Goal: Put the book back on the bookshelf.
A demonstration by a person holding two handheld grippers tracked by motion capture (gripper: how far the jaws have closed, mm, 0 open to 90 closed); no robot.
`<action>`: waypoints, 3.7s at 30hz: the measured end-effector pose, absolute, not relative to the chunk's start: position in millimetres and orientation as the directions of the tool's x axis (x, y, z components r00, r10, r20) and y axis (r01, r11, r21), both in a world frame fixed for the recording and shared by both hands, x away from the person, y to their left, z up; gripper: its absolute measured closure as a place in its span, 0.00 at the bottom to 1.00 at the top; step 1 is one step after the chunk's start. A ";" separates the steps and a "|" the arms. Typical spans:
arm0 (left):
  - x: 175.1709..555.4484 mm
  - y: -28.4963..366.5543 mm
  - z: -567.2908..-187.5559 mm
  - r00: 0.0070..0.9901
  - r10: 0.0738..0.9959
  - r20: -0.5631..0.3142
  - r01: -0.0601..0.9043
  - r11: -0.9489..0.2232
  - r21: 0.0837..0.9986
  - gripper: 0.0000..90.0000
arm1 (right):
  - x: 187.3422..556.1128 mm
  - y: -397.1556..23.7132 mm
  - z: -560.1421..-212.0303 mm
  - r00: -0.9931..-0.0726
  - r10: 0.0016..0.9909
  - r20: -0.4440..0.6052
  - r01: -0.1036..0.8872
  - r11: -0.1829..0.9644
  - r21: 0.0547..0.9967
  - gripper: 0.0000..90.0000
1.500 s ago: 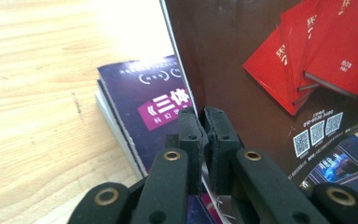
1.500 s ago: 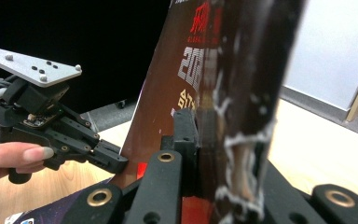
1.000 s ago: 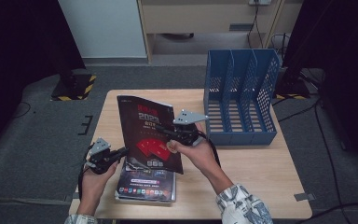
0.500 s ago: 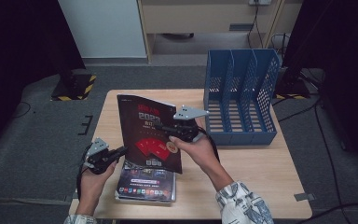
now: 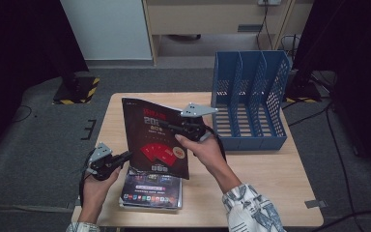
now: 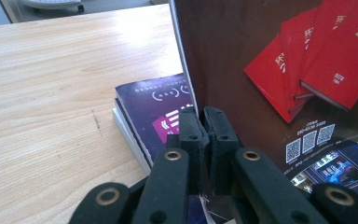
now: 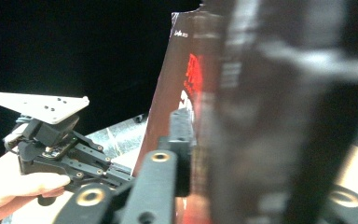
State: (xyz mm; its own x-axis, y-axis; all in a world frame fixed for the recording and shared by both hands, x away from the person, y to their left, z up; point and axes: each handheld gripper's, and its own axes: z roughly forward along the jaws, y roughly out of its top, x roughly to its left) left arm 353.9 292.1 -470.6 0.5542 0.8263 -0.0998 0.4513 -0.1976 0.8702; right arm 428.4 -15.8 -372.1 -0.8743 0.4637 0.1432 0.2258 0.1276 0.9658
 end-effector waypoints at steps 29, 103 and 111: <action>364.6 314.0 -486.4 0.383 0.909 -0.167 0.514 -0.059 0.856 0.13 | 430.8 -24.0 -353.9 -0.855 0.508 0.103 0.186 0.115 0.976 0.97; 372.3 318.4 -513.8 0.297 0.953 -0.055 0.650 -0.159 0.743 0.06 | 433.8 -140.4 -274.5 -0.649 0.754 0.096 0.113 -0.029 0.993 0.97; 372.2 318.0 -513.9 0.298 0.953 -0.055 0.651 -0.161 0.742 0.06 | 431.5 -154.5 -272.6 -0.624 0.775 0.102 0.113 -0.039 0.993 0.96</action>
